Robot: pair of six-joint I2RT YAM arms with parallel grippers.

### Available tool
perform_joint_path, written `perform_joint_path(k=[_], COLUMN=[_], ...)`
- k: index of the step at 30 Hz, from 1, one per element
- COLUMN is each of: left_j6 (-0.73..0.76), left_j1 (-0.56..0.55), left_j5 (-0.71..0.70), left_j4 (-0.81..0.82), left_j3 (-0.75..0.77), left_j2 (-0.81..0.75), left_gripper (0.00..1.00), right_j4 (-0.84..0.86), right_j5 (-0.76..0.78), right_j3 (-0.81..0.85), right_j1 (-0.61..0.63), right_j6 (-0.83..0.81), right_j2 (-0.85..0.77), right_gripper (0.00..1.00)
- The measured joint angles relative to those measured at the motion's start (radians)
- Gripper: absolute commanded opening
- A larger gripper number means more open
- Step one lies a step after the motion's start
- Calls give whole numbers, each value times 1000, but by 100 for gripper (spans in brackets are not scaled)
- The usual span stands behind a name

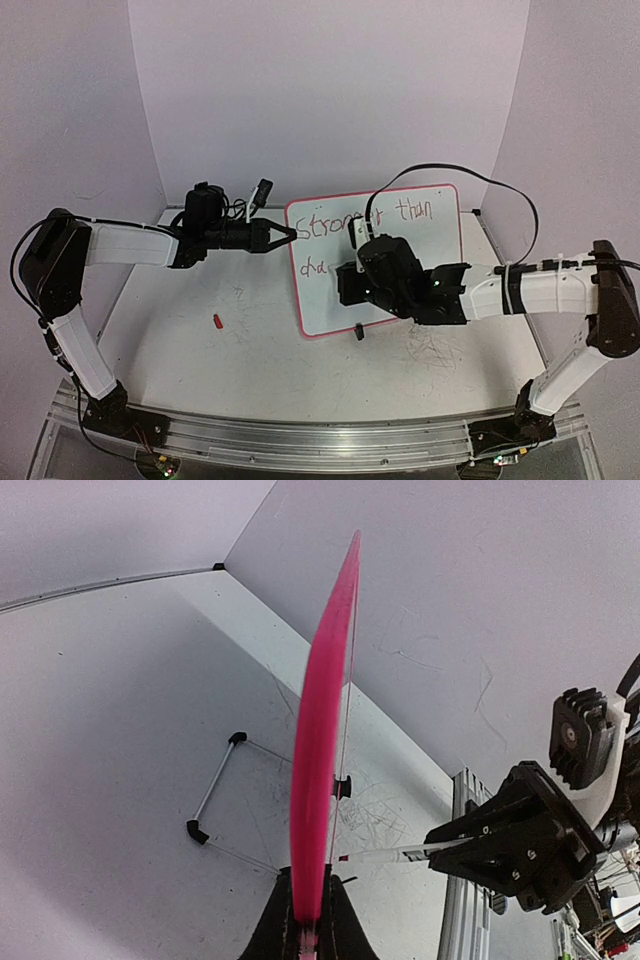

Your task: Write a sentence on the whiteboard

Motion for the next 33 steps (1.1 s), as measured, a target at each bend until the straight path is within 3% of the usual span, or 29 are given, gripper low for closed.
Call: perform_joint_path(k=[33], left_j6=[0], left_j1=[0], left_j5=[1], left_j4=[0], left_j3=[0], left_j2=[0], left_gripper=[0], right_j4=[47], right_j5=[8], right_j3=[49], right_j1=[-23], right_j6=[-41], right_j2=[32], right_gripper=[0])
